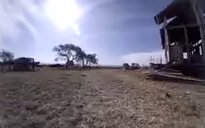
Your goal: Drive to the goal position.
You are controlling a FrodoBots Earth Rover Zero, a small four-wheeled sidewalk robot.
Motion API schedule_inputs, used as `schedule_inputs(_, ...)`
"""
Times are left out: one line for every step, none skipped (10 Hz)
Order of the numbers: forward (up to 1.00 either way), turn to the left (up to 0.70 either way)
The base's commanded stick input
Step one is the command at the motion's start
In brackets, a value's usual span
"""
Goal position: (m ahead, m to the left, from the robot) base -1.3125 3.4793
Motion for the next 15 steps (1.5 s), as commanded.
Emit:
schedule_inputs(0.00, 0.00)
schedule_inputs(0.00, 0.00)
schedule_inputs(0.25, 0.00)
schedule_inputs(0.66, 0.00)
schedule_inputs(0.70, 0.00)
schedule_inputs(0.70, 0.00)
schedule_inputs(0.70, 0.00)
schedule_inputs(0.70, 0.00)
schedule_inputs(0.70, 0.00)
schedule_inputs(0.70, 0.00)
schedule_inputs(0.70, 0.00)
schedule_inputs(0.70, 0.00)
schedule_inputs(0.70, 0.00)
schedule_inputs(0.70, 0.00)
schedule_inputs(0.70, 0.00)
